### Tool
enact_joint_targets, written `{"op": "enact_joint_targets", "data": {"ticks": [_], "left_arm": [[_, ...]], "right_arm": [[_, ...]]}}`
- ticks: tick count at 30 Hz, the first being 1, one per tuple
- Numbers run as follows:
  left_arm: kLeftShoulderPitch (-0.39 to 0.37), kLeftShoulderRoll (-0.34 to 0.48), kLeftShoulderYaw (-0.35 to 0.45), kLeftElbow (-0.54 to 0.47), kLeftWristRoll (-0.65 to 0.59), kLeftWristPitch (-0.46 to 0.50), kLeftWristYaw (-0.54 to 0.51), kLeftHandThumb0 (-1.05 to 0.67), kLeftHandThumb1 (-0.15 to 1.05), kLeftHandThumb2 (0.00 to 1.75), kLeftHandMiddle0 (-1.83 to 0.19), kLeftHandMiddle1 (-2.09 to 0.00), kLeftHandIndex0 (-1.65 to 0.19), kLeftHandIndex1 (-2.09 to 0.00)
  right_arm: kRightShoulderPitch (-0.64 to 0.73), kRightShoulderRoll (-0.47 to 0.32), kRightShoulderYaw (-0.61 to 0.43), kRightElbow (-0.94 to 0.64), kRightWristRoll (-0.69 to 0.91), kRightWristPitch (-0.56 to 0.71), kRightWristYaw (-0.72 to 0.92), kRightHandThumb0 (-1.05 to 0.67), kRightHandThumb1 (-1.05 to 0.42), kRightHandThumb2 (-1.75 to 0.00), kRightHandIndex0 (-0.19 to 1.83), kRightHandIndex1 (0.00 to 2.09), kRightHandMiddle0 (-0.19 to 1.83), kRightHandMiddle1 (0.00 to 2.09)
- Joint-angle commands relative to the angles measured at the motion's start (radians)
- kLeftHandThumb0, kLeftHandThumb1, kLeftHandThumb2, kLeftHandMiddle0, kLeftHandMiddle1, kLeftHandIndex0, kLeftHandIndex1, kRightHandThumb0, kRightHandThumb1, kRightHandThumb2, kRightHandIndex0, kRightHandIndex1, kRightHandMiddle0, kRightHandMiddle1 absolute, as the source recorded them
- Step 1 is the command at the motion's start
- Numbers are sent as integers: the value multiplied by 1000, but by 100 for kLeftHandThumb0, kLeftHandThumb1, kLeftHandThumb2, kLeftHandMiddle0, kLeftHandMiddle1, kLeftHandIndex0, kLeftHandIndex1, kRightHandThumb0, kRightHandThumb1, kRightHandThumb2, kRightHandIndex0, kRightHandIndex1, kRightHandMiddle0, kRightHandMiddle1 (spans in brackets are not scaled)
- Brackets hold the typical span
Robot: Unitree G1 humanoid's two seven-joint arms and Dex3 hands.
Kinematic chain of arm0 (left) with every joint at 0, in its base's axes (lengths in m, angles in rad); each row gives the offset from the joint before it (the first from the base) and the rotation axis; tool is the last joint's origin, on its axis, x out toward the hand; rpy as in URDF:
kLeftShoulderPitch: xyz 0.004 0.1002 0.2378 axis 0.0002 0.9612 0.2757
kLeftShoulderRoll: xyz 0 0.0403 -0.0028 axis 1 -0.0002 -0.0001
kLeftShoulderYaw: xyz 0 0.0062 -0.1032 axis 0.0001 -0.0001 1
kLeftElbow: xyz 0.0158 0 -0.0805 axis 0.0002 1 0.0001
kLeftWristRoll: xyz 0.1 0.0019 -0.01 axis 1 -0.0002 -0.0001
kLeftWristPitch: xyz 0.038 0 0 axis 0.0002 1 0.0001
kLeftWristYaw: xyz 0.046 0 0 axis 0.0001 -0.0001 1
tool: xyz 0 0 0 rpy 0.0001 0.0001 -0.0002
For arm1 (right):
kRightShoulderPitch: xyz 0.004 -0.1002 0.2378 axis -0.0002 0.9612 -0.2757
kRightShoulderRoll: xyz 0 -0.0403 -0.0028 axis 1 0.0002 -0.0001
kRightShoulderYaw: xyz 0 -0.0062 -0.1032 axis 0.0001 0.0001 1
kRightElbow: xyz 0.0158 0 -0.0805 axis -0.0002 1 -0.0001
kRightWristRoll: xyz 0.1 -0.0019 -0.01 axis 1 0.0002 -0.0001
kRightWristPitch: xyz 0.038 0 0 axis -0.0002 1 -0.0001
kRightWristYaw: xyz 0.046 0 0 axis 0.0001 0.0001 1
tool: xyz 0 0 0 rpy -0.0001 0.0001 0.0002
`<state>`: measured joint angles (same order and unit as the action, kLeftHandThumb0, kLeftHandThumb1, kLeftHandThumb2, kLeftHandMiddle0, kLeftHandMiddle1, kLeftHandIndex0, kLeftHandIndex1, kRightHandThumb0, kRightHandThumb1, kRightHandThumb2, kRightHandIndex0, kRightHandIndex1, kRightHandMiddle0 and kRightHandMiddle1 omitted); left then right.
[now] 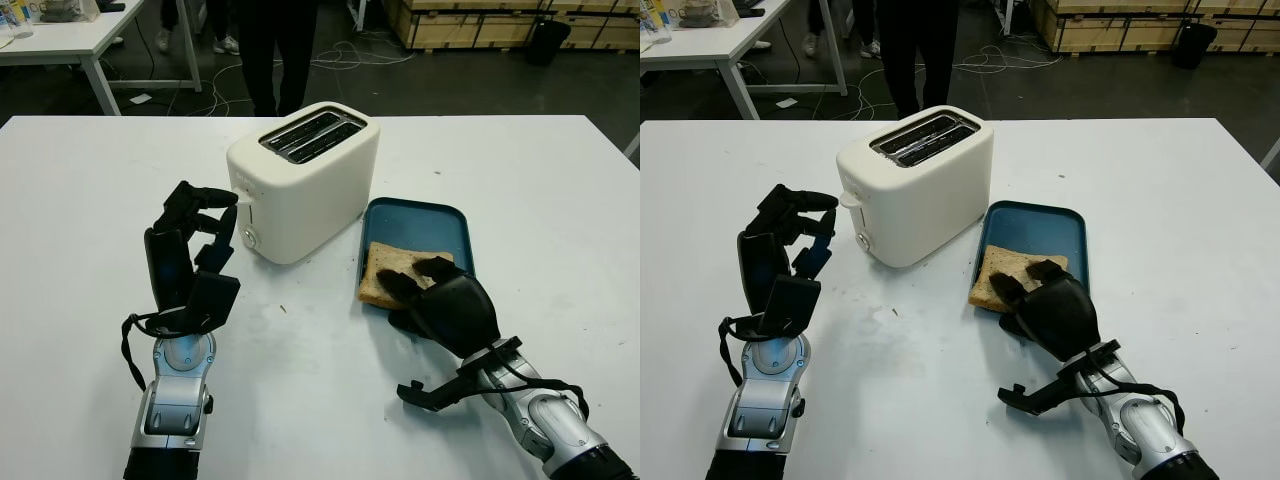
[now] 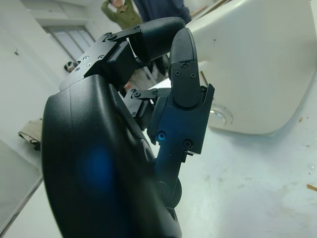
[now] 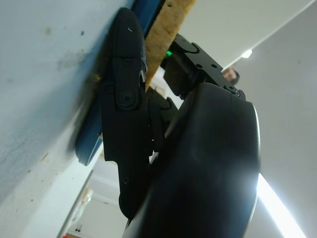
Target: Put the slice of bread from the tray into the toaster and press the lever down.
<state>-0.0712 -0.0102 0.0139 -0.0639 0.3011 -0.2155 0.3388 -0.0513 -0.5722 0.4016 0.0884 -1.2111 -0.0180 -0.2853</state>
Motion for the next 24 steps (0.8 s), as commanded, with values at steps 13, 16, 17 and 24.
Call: {"op": "enact_joint_targets", "data": {"ticks": [13, 16, 17, 24], "left_arm": [[3, -11, -5, -14, 7, -9, 7, -47, 92, 36, -61, -157, -62, -123], [4, -12, -4, -11, 11, -12, 8, -48, 92, 36, -61, -156, -62, -123], [4, -12, -4, -10, 11, -15, 8, -47, 92, 36, -61, -156, -62, -123], [4, -9, -7, 1, 11, -29, 6, -46, 92, 36, -63, -157, -62, -124]], "right_arm": [[117, -62, -66, -204, 122, -72, 17, -45, -92, -48, 81, 175, 56, 175], [117, -72, -99, -230, 148, -104, 1, -44, -92, -41, 81, 175, 57, 175], [114, -73, -109, -233, 156, -115, -1, -43, -92, -39, 80, 175, 57, 175], [21, -64, -190, -153, 180, -173, -110, -42, -92, -30, 76, 175, 55, 175]]}}
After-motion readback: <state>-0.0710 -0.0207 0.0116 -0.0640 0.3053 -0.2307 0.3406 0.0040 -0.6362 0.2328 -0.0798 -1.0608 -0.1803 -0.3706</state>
